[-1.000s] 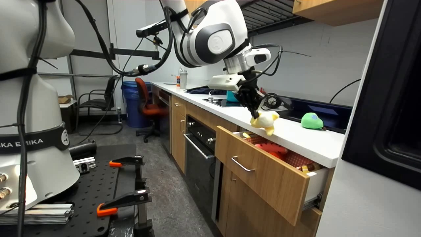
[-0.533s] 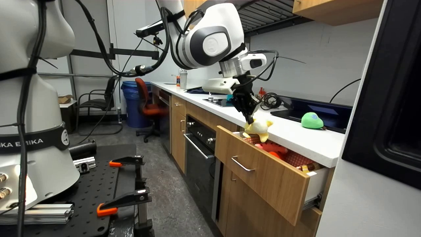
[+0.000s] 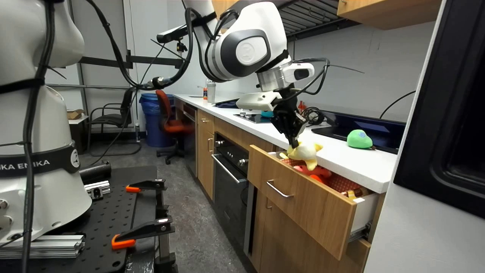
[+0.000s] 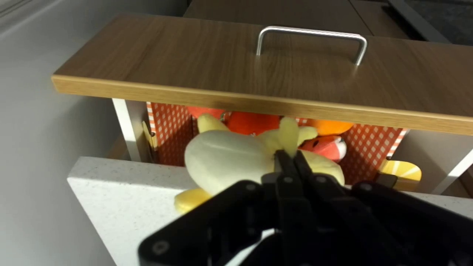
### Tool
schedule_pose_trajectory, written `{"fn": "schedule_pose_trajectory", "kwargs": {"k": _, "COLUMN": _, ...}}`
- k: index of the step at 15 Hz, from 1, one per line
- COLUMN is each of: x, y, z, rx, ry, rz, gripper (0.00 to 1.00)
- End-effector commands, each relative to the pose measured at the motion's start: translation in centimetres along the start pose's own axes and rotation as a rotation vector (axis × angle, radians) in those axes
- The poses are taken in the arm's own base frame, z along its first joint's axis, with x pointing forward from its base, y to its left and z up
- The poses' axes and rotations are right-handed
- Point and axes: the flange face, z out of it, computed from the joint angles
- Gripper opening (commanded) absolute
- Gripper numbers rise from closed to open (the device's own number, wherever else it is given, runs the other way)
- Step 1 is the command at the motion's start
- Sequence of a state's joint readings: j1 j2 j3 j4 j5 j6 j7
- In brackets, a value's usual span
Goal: Put the banana inside the first drawer from the right then push the drawer backwards
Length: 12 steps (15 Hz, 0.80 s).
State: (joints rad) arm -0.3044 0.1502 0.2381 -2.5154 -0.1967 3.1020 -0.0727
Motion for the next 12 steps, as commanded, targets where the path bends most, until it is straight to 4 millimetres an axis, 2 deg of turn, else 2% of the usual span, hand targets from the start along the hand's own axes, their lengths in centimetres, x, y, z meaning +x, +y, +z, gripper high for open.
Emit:
{"fn": "schedule_pose_trajectory", "kwargs": {"k": 1, "x": 0.7, "y": 0.4, "z": 0.9, "rx": -0.009, "ry": 0.000, "rz": -0.042, "gripper": 0.01}}
{"fn": "schedule_pose_trajectory", "kwargs": {"k": 2, "x": 0.8, "y": 0.5, "z": 1.2, "rx": -0.011, "ry": -0.004, "rz": -0.048, "gripper": 0.01}}
{"fn": "schedule_pose_trajectory", "kwargs": {"k": 3, "x": 0.9, "y": 0.3, "z": 1.7, "rx": -0.007, "ry": -0.009, "rz": -0.056, "gripper": 0.28}}
{"fn": "schedule_pose_trajectory", "kwargs": {"k": 5, "x": 1.1, "y": 0.1, "z": 2.5, "rx": -0.002, "ry": -0.019, "rz": -0.071, "gripper": 0.33}}
{"fn": "schedule_pose_trajectory", "kwargs": {"k": 8, "x": 1.4, "y": 0.1, "z": 3.5, "rx": 0.000, "ry": -0.026, "rz": -0.087, "gripper": 0.58}}
{"fn": "schedule_pose_trajectory", "kwargs": {"k": 12, "x": 2.0, "y": 0.7, "z": 4.2, "rx": -0.003, "ry": -0.026, "rz": -0.094, "gripper": 0.86}}
